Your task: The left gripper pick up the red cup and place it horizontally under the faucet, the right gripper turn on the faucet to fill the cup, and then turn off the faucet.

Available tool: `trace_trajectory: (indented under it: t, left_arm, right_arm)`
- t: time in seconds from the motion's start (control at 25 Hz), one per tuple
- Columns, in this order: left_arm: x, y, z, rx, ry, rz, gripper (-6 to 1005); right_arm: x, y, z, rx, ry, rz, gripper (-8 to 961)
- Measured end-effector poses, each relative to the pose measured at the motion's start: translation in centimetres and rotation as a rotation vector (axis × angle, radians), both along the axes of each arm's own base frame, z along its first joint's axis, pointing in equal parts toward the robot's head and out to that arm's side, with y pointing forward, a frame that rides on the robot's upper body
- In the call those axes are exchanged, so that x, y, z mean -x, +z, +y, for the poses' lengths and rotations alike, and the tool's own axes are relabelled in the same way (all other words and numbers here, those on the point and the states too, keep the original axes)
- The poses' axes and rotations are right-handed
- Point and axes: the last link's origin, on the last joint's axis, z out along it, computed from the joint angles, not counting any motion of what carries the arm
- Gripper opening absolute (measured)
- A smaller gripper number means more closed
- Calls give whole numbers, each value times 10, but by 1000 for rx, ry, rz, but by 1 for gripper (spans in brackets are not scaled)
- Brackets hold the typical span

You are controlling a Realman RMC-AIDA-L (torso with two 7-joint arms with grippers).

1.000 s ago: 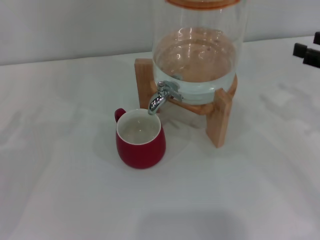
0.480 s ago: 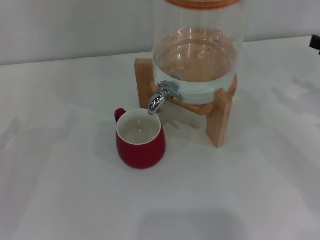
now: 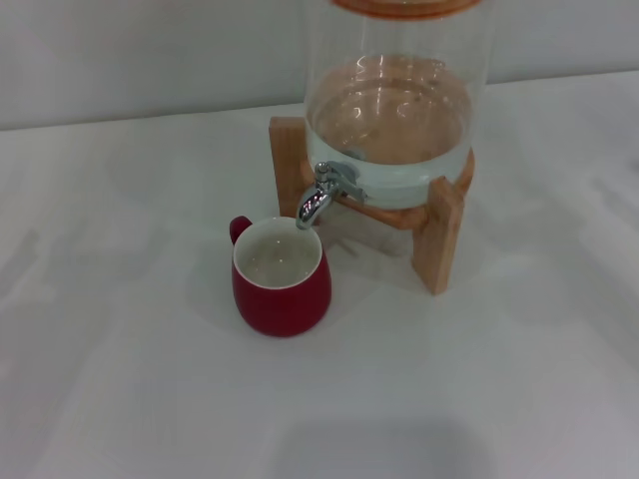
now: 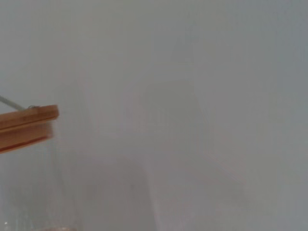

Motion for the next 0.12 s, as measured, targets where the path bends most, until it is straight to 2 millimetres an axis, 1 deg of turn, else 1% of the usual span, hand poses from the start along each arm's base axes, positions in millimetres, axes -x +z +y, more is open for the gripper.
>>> trace_trajectory:
  t: [0.12]
  left_arm:
    - [-1,-1,0,3,-7,-4,861]
  right_arm:
    - [-4,0,-2,-6,-11,15,719]
